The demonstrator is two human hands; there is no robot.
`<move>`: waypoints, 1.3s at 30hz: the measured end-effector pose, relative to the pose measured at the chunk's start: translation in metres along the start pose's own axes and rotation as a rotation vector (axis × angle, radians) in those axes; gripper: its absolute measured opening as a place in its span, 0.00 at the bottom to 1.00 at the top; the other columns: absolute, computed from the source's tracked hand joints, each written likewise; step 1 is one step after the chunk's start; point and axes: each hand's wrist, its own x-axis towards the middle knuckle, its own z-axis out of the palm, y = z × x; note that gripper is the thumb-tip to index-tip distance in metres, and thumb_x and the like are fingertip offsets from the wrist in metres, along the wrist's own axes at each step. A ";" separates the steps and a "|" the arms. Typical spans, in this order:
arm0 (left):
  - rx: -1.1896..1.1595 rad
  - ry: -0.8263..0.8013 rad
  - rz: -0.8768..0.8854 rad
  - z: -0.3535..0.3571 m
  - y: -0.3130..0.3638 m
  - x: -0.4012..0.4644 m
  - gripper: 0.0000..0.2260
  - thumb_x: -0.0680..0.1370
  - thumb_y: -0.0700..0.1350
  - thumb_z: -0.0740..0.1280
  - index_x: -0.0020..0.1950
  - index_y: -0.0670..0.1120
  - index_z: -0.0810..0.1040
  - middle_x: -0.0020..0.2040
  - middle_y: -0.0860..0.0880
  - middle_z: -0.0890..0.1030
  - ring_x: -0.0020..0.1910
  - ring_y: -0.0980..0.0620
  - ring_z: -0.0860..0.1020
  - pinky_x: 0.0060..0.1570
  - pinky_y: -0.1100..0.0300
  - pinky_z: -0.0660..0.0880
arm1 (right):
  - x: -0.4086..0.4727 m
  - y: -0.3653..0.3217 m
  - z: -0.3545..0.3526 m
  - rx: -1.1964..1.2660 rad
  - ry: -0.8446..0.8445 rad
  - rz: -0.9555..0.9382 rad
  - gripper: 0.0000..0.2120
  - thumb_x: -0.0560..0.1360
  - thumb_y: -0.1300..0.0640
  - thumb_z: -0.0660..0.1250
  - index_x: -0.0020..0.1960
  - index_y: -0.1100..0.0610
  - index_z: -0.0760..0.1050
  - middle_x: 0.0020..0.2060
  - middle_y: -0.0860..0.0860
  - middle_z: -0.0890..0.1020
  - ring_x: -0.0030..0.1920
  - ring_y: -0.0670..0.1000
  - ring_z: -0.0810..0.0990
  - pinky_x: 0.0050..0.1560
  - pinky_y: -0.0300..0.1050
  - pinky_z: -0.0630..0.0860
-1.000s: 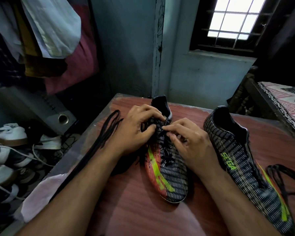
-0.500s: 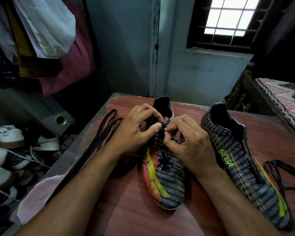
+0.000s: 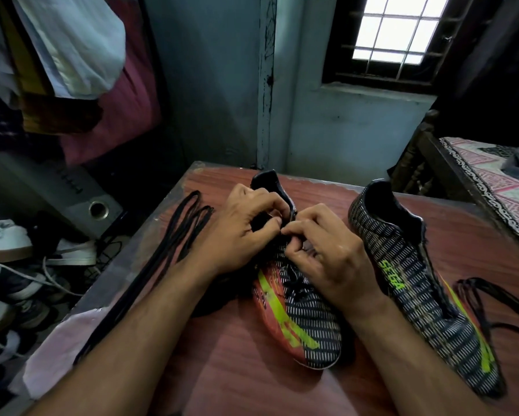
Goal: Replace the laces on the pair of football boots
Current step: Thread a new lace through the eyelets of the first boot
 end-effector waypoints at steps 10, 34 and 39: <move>0.007 0.018 0.062 -0.002 -0.003 0.001 0.04 0.76 0.57 0.69 0.50 0.62 0.79 0.51 0.62 0.79 0.52 0.58 0.72 0.53 0.58 0.69 | 0.004 0.006 -0.012 0.033 -0.074 0.081 0.06 0.74 0.69 0.74 0.49 0.61 0.83 0.47 0.51 0.82 0.48 0.47 0.81 0.53 0.33 0.76; 0.231 0.057 0.105 0.004 0.011 -0.002 0.14 0.75 0.60 0.62 0.49 0.55 0.82 0.49 0.59 0.80 0.49 0.58 0.72 0.47 0.53 0.62 | -0.001 0.010 -0.012 0.038 -0.094 0.148 0.04 0.78 0.65 0.71 0.53 0.60 0.81 0.48 0.49 0.82 0.49 0.43 0.80 0.55 0.28 0.72; 0.327 0.042 0.147 -0.001 0.013 -0.002 0.11 0.74 0.58 0.66 0.49 0.54 0.82 0.50 0.58 0.81 0.50 0.53 0.75 0.48 0.51 0.68 | 0.002 0.012 -0.019 0.086 -0.161 0.181 0.06 0.75 0.64 0.73 0.51 0.57 0.81 0.46 0.47 0.82 0.48 0.42 0.81 0.53 0.33 0.77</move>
